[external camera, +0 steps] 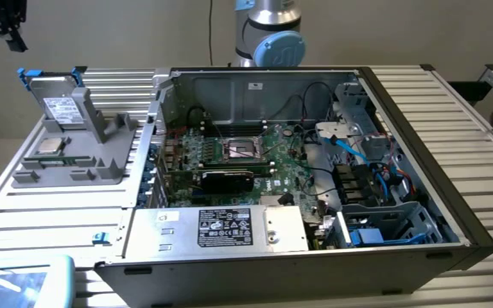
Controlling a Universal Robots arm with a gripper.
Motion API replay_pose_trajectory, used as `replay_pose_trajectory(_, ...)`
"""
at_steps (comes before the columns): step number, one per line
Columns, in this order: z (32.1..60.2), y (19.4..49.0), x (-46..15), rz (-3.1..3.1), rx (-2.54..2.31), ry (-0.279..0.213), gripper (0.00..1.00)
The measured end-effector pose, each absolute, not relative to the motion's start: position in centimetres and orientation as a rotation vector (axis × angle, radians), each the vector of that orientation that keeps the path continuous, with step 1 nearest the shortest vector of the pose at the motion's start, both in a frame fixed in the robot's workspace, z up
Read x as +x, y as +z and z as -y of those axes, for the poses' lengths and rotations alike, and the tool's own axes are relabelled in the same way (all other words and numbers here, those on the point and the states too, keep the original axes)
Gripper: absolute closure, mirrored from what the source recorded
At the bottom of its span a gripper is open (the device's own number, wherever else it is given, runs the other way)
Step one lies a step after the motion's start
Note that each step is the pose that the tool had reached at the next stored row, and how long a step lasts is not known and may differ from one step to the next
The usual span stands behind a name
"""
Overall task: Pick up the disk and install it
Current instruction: 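Pick up the disk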
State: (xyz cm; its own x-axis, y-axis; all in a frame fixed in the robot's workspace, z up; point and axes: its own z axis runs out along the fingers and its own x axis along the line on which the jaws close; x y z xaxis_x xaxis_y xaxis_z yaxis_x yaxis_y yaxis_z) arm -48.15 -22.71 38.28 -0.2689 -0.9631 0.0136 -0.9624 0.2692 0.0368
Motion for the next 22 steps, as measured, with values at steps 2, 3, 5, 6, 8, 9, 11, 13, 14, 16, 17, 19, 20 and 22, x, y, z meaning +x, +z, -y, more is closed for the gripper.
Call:
replay_pose_trajectory(2, 22.71, 38.27, -48.14, 2.442, 1.923, -0.031, 0.89)
replay_pose_trajectory(3, 22.71, 38.27, -48.14, 2.423, 1.947, -0.030, 0.89)
replay_pose_trajectory(5, 22.71, 38.28, -48.14, 2.388, 1.991, -0.028, 0.89)
replay_pose_trajectory(6, 22.71, 38.28, -48.14, 2.370, 2.013, -0.027, 0.89)
replay_pose_trajectory(8, 22.71, 38.28, -48.14, 2.334, 2.055, -0.025, 0.89)
replay_pose_trajectory(9, 22.71, 38.28, -48.14, 2.316, 2.077, -0.024, 0.89)
replay_pose_trajectory(11, 22.71, 38.28, -48.14, 2.278, 2.119, -0.021, 0.89)
replay_pose_trajectory(13, 22.71, 38.27, -48.14, 2.239, 2.161, -0.020, 0.89)
replay_pose_trajectory(14, 22.71, 38.27, -48.14, 2.227, 2.174, -0.020, 0.89)
replay_pose_trajectory(16, 22.71, 38.27, -48.14, 2.226, 2.175, -0.019, 0.89)
replay_pose_trajectory(17, 22.71, 38.27, -48.14, 2.226, 2.175, -0.019, 0.89)
replay_pose_trajectory(19, 22.71, 38.27, -48.14, 2.226, 2.175, -0.019, 0.89)
replay_pose_trajectory(20, 22.71, 38.27, -48.14, 2.226, 2.175, -0.019, 0.89)
replay_pose_trajectory(22, 22.71, 38.27, -48.13, 2.227, 2.177, -0.023, 0.89)
